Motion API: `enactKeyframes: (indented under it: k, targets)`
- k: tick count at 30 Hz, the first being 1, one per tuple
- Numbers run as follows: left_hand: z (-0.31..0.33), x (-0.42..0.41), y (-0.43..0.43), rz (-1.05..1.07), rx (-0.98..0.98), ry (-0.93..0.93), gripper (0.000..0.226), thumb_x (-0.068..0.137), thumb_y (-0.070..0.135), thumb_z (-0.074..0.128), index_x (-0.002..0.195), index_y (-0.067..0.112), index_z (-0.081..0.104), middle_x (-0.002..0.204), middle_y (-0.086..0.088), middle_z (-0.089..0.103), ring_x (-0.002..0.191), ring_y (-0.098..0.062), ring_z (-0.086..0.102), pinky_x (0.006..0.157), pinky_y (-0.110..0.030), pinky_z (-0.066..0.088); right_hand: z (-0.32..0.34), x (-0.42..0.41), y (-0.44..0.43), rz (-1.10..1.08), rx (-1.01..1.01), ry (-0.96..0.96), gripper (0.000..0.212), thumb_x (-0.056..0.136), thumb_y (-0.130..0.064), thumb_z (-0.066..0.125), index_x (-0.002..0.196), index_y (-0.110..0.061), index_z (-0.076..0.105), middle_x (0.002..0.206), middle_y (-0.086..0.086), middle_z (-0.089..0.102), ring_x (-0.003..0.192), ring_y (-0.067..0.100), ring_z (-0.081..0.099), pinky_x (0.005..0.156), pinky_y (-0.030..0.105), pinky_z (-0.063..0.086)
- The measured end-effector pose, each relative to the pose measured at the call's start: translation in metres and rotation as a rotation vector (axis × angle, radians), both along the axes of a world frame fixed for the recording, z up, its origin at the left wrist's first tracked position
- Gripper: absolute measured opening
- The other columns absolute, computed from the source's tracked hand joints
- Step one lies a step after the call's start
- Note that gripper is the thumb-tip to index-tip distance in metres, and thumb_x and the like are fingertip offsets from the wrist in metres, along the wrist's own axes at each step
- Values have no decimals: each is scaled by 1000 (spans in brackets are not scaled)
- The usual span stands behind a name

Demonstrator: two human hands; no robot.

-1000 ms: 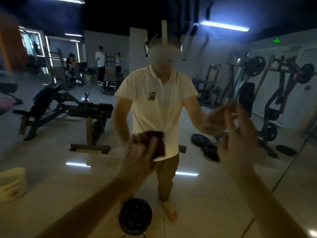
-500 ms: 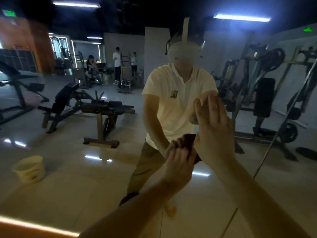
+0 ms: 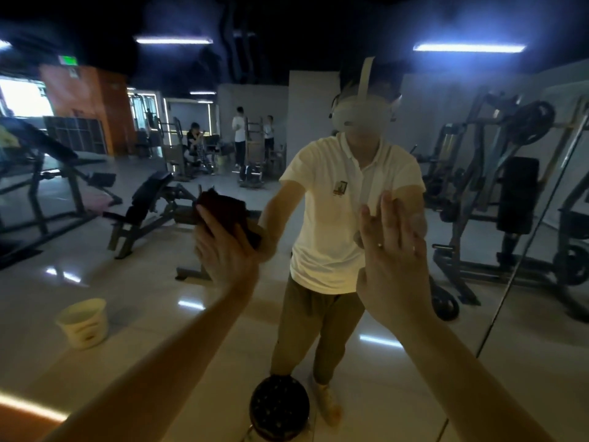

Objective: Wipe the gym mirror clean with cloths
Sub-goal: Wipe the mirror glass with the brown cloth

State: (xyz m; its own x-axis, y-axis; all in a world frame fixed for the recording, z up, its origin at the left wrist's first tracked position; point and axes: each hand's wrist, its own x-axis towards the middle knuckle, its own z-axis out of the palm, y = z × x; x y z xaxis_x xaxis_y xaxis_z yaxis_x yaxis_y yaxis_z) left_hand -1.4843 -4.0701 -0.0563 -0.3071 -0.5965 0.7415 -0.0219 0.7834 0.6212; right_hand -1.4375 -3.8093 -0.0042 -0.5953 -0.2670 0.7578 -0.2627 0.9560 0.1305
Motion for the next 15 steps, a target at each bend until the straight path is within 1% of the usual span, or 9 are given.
enactKeyframes:
  k: [1,3,4,6,8,10,12,13,15]
  targets:
    - [-3,2,20,-62,-31,5,72,107,42,35,163,3,11,145,-33,41,126,-47,46,107,-59,40,0,0,-1,4,-1,-9,94,80,-19,64,163,-9,21,171,21,1,158,40,2,123,53,11]
    - [-14,8,61,-201,-220,23,78,104,47,41,163,5,11,144,-28,40,124,-40,47,106,-52,40,0,0,-3,2,-10,-47,98,80,-22,69,163,-11,19,171,19,-2,158,39,1,121,57,21]
    - [-20,13,80,-271,-351,15,80,102,47,45,163,5,13,142,-24,38,121,-35,46,105,-49,41,0,0,-3,2,-16,-66,98,81,-24,69,164,-12,18,171,18,-3,158,39,0,121,58,23]
    - [-33,17,106,-394,-704,-26,80,101,44,46,163,5,15,133,-18,43,116,-31,50,111,-52,40,1,1,-2,10,-40,-80,90,86,-27,62,164,-15,20,172,15,-1,158,37,1,121,58,24]
    - [-33,13,103,-461,-992,-97,80,99,45,46,163,8,14,130,-13,54,117,-32,58,119,-54,32,7,4,-2,26,-96,-63,76,88,-23,56,159,-17,32,170,13,10,156,37,13,119,56,29]
    - [-13,8,75,-454,-1077,-134,85,95,44,56,162,11,16,128,-14,60,118,-35,61,119,-54,31,20,6,-5,46,-161,-5,69,87,-17,61,153,-15,41,165,13,22,150,38,25,117,51,30]
    - [15,3,35,-322,-1073,-17,80,94,36,61,159,6,25,117,-21,63,109,-39,64,115,-58,31,38,6,-10,80,-195,72,70,87,-15,64,153,-14,41,163,14,26,148,37,29,117,46,25]
    - [33,0,11,-240,-1049,29,80,93,34,66,156,4,29,115,-26,62,106,-43,64,109,-61,37,49,3,-13,92,-196,114,70,89,-17,62,155,-15,38,164,14,26,148,36,29,118,46,24]
    - [72,0,-39,-113,-937,36,91,84,38,82,152,0,36,116,-33,58,100,-46,62,90,-57,51,73,-5,-15,84,-190,175,69,95,-23,61,158,-17,32,167,12,20,151,36,26,120,51,24]
